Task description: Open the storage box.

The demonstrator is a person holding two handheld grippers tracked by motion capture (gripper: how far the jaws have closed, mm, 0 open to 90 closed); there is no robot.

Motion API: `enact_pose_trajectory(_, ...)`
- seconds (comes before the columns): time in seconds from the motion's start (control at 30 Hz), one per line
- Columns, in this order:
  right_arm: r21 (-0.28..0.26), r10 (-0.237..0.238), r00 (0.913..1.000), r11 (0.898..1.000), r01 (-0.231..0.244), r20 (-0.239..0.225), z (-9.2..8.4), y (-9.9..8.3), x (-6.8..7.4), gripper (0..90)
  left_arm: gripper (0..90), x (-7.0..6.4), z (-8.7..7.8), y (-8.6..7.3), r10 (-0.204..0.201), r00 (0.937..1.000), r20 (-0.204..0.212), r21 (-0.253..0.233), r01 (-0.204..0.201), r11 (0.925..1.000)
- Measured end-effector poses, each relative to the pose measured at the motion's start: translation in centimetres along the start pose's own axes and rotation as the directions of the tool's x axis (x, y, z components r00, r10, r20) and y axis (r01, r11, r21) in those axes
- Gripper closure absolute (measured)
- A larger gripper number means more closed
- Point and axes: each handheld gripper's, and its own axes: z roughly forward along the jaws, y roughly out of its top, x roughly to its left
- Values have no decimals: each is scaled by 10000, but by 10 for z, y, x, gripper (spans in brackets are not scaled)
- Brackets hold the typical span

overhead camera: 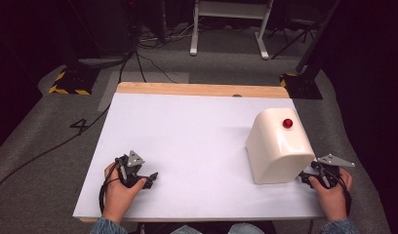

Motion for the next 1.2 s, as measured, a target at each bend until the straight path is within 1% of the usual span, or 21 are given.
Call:
enact_pose_trajectory(0.1,-3,-54,10000,10000,54,28,0,0,0,246,145,0,0,0,-2,10000,2,-2,2,10000)
enact_pose_trajectory(0.3,-51,-63,9998,10000,62,-162,-1,1,0,288,145,0,0,0,-3,10000,0,-6,3,10000)
enact_pose_trajectory(0.33,-286,-109,9996,9995,102,-244,-3,0,0,292,145,0,0,0,-4,10000,4,1,4,10000)
enact_pose_trajectory(0.43,-362,-59,9995,9993,47,-316,-7,1,1,313,145,0,0,0,-7,10000,8,0,7,10000)
enact_pose_trajectory(0.5,-367,-353,9986,9988,338,-396,-18,3,4,366,145,0,0,0,-6,10000,7,3,6,10000)
enact_pose_trajectory(0.57,-458,-410,9979,9982,387,-508,-21,4,5,379,145,0,0,0,-5,10000,0,15,5,10000)
enact_pose_trajectory(0.6,-580,-476,9958,9974,432,-777,-25,4,9,421,144,1,0,0,32,10000,0,43,-32,10000)
enact_pose_trajectory(0.63,-580,-476,9958,9974,432,-777,-25,4,9,421,144,1,0,0,32,10000,0,43,-32,10000)
enact_pose_trajectory(0.67,-575,-592,9915,9969,528,-1157,-26,3,16,454,145,0,0,0,6,10000,0,50,-6,10000)
enact_pose_trajectory(0.7,-610,-674,9900,9963,602,-1242,-27,3,21,466,145,0,0,0,6,10000,0,50,-6,10000)
enact_pose_trajectory(0.73,-622,-791,9888,9955,717,-1264,-27,2,26,531,144,0,0,0,3,10000,5,45,-3,10000)
enact_pose_trajectory(0.77,-599,-983,9888,9940,920,-1126,-28,1,31,585,144,0,0,0,3,10000,5,47,-3,10000)
enact_pose_trajectory(0.8,-565,-1111,9892,9928,1060,-960,-30,1,36,611,144,0,0,0,3,10000,5,47,-3,10000)
enact_pose_trajectory(0.87,-514,-1231,9890,9916,1191,-822,-31,1,39,625,144,1,0,0,32,10000,10,23,-32,10000)
enact_pose_trajectory(0.93,-442,-1099,9892,9934,1060,-968,-33,1,44,663,144,0,0,0,6,10000,-5,47,-6,10000)
enact_pose_trajectory(1.0,-442,-1062,9886,9938,1020,-1064,-33,1,47,665,144,0,0,0,6,10000,-5,49,-6,10000)
enact_pose_trajectory(1.07,-369,-1278,9835,9916,1240,-1283,-33,3,55,673,144,1,0,0,45,10000,-11,49,-45,10000)
enact_pose_trajectory(1.1,-309,-1513,9751,9885,1482,-1619,-34,5,65,675,144,1,0,0,50,10000,-15,53,-50,10000)
enact_pose_trajectory(1.13,-309,-1513,9751,9885,1482,-1619,-34,5,65,675,144,1,0,0,50,10000,-15,53,-50,10000)
enact_pose_trajectory(1.17,-316,-1778,9627,9841,1750,-2038,-34,8,76,671,144,1,0,0,50,10000,-14,53,-50,10000)
enact_pose_trajectory(1.2,-316,-1876,9570,9822,1852,-2211,-35,9,81,670,144,0,0,0,1,10000,-2,51,-1,10000)
